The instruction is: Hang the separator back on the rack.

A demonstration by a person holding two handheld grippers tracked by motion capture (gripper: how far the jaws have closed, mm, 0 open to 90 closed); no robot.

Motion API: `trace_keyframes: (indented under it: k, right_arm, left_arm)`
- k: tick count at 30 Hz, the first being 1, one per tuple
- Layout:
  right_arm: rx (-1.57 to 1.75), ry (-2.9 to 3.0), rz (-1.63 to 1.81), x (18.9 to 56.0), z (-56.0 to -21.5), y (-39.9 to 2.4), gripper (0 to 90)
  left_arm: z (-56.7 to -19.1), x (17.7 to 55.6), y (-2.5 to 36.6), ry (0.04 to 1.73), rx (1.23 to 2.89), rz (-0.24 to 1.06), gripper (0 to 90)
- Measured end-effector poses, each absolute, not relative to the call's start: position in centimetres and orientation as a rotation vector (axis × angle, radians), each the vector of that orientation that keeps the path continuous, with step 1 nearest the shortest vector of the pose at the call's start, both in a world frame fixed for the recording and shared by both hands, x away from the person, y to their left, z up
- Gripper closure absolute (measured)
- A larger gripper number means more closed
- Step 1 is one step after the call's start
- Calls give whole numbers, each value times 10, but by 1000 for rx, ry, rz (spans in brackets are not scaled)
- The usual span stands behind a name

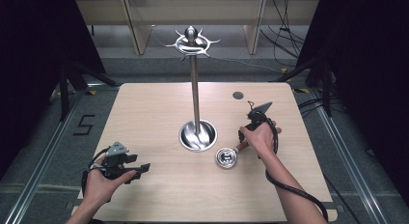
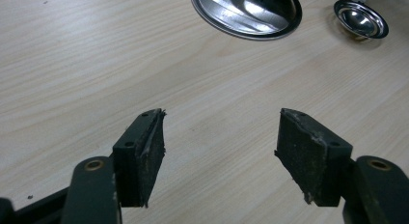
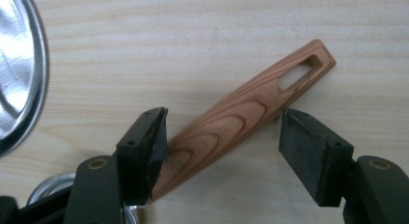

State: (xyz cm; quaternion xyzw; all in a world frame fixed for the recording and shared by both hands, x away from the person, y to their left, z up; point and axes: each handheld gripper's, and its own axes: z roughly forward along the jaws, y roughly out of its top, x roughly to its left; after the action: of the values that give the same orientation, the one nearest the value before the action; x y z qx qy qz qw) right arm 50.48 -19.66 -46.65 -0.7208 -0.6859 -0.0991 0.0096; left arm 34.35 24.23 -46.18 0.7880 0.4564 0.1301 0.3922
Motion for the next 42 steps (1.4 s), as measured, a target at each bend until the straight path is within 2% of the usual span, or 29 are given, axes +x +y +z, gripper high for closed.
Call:
trace_keyframes:
  k: [2,4,6,9,10,15,17,23,28,31,42]
  right_arm:
    - [-2319,-2046,-359,507,-469,-192,364]
    - [-2218,-2148,-279,506,-470,-197,389]
    - [-2213,-2227,-368,504,-477,-197,413]
    - [-2210,-2219,-298,503,-474,-193,452]
    - [-2112,-2352,-235,501,-474,-198,466]
    - [-2171,-2231,-213,500,-470,-191,529]
    - [-2123,-2284,-182,498,-470,-193,584]
    - [-2086,-2362,-166,495,-473,-193,670]
    - [-2040,-2432,-117,494,-472,-193,673]
    - [-2028,-2444,-101,492,-470,-190,561]
    - [-1990,-2495,-81,483,-468,-193,601]
  left_arm:
    - [-462,343,243,1161,2002,335,331]
    - [-463,344,244,1151,2008,322,331]
    - [-463,344,244,1159,2003,316,331]
    - [-462,344,244,1158,2020,317,332]
    - [-463,344,244,1158,2018,320,331]
    - [-462,344,245,1145,2031,320,331]
    - [-463,344,244,1159,2012,327,331]
    - [-463,344,243,1160,2014,329,331]
    - [-463,344,243,1157,2010,320,331]
    - [-463,343,243,1157,2013,323,331]
    - [-462,343,245,1138,2051,311,331]
